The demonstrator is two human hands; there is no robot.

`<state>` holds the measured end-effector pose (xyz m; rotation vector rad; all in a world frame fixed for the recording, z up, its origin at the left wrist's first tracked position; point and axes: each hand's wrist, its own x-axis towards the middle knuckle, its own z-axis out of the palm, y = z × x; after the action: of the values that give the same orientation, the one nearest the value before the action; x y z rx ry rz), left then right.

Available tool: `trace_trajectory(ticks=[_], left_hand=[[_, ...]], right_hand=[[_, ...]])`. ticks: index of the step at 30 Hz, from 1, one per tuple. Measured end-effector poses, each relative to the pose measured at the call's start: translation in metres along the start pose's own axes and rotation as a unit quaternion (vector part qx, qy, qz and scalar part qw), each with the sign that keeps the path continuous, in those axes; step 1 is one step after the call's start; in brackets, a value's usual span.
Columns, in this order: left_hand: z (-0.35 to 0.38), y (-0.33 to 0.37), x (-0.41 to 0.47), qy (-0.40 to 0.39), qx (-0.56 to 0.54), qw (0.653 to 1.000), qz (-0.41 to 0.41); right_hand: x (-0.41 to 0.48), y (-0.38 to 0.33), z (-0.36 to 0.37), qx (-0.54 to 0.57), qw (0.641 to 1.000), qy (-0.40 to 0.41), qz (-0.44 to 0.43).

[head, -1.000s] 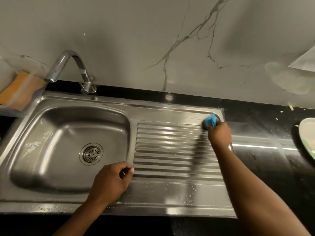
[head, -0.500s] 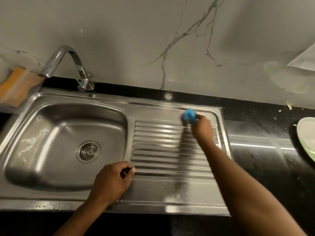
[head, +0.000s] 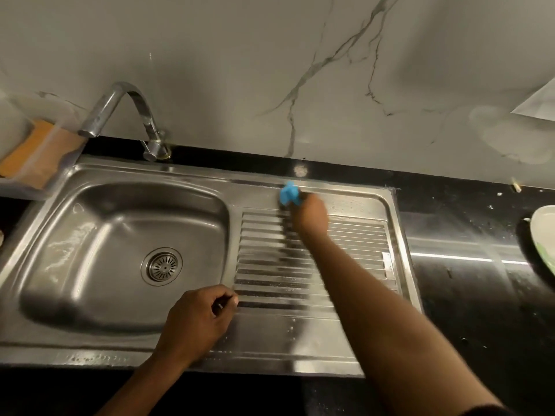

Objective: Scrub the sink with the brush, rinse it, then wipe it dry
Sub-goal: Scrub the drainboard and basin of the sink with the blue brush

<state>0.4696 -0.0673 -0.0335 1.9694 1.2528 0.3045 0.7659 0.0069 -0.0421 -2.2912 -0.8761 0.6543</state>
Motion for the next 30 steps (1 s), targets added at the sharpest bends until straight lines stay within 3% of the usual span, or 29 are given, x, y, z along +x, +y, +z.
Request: trace_trajectory(ticks=[3, 6, 10, 14, 17, 26, 30], left_hand=[[0.006, 0.004, 0.0, -0.001, 0.008, 1.0, 0.005], [0.009, 0.009, 0.002, -0.007, 0.004, 1.0, 0.01], [0.008, 0.007, 0.004, -0.006, -0.004, 1.0, 0.028], [0.008, 0.004, 0.001, -0.003, -0.007, 1.0, 0.028], [0.009, 0.001, 0.001, -0.008, -0.009, 1.0, 0.025], [0.014, 0.017, 0.005, -0.02, -0.003, 0.999, 0.027], [0.01, 0.022, 0.01, 0.004, -0.013, 1.0, 0.027]], right_hand=[[-0.034, -0.018, 0.045, -0.017, 0.997, -0.048, -0.063], [-0.038, -0.004, 0.04, -0.07, 0.992, -0.056, -0.091], [-0.017, 0.055, -0.035, -0.1, 0.994, 0.019, -0.042], [0.004, 0.124, -0.125, -0.144, 0.981, 0.107, 0.072], [0.008, 0.129, -0.137, -0.153, 0.973, 0.125, 0.123], [-0.036, -0.018, 0.026, -0.043, 0.998, -0.05, -0.025], [-0.031, -0.018, 0.015, -0.091, 0.992, -0.085, -0.02]])
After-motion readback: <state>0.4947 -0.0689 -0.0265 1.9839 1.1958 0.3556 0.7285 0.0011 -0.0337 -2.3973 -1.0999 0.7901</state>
